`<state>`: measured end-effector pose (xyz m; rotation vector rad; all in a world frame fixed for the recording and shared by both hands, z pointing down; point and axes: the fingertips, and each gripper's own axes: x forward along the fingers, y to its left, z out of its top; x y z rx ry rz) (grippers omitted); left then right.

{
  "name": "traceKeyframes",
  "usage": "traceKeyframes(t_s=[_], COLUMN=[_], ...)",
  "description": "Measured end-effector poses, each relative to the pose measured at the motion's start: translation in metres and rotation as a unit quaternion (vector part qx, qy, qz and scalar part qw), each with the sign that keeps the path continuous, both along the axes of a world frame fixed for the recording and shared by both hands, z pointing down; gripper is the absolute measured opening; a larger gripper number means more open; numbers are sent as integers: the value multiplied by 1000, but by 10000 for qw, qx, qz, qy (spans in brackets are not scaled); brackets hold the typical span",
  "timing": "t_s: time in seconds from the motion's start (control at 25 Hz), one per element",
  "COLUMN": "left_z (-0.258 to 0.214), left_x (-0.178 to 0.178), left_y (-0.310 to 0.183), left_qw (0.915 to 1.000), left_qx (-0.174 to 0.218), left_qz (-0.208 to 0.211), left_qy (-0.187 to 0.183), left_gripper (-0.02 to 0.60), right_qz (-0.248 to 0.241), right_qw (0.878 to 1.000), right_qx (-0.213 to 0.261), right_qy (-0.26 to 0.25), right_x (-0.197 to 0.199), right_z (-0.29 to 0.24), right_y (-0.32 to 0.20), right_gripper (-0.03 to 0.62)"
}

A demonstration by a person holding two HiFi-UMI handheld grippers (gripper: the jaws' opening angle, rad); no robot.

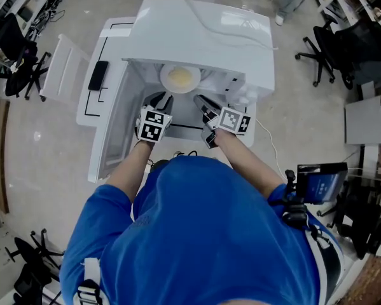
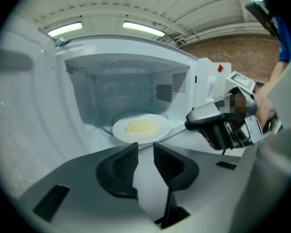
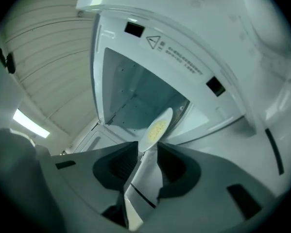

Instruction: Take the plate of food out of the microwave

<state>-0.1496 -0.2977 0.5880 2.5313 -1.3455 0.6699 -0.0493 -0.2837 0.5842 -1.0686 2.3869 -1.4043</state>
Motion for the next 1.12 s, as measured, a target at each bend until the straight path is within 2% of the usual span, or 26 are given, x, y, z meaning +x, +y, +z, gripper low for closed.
traceKeyframes(t_s=[0.16, 0.36, 0.6, 0.76, 1.0, 1.12], left_z=[2, 9, 6, 6, 12, 14], left_x=[-3, -7, -6, -4, -8, -9], left_y=[-2, -6, -12, -16, -20, -22], left_qw=[9937, 9813, 9581, 9445, 9284, 9246], left_qx=[-522, -886, -1214, -1382, -1597, -1653], left_qz=[-402, -655, -897, -1002, -1174, -1201], left_qy=[908, 1579, 2435, 2806, 3143, 3214], left_gripper=[109, 137, 155, 164, 166, 167], right_qz=[275, 473, 689, 744, 847, 894], right_qw=[9983, 9939, 9872, 9847, 9795, 9766], right_qx=[-314, -654, -946, -1082, -1296, -1382], right_qy=[-394, -745, -1080, -1147, -1285, -1381], right_x=[-2, -8, -11, -16, -19, -21], right_z=[8, 17, 21, 24, 32, 34], right_y=[-10, -20, -29, -34, -39, -40], right_gripper=[127, 144, 152, 152, 152, 152])
